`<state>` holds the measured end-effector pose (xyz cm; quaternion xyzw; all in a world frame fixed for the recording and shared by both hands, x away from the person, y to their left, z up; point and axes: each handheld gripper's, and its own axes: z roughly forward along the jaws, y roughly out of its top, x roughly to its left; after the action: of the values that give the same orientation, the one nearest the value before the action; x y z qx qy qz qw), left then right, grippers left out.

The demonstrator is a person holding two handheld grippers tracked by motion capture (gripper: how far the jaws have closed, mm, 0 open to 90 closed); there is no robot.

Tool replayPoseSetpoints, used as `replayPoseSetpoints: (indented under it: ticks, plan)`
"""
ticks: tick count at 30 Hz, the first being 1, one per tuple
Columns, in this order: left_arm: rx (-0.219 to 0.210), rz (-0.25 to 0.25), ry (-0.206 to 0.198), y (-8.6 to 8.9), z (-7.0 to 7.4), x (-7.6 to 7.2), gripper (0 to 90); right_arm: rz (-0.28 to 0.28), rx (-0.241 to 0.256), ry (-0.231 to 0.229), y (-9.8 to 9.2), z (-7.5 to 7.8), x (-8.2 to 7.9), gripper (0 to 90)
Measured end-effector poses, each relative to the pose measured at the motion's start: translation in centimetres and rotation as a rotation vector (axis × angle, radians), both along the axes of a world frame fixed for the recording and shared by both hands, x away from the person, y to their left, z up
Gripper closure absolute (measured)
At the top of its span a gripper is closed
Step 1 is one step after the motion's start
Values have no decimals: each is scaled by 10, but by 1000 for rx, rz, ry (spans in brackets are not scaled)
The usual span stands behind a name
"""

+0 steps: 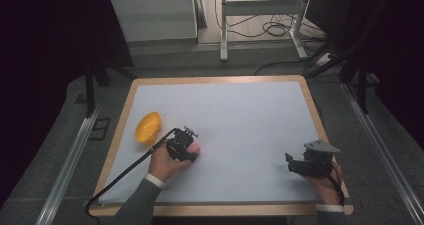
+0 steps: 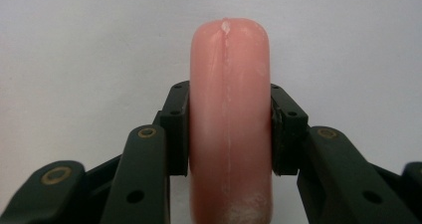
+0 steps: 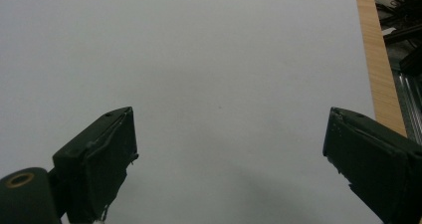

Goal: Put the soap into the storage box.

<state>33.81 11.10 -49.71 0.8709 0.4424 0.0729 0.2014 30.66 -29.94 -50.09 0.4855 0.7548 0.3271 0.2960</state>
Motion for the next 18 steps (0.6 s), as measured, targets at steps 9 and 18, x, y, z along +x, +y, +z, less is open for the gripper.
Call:
replayPoseSetpoints:
  ticks: [9, 18]
  plan:
    - [-38, -2, -25, 9, 12, -3, 602, -8, 4, -1, -2, 0, 0, 65]
    - [-78, 7, -65, 24, 31, -6, 602, -8, 3, 1, -2, 0, 0, 65]
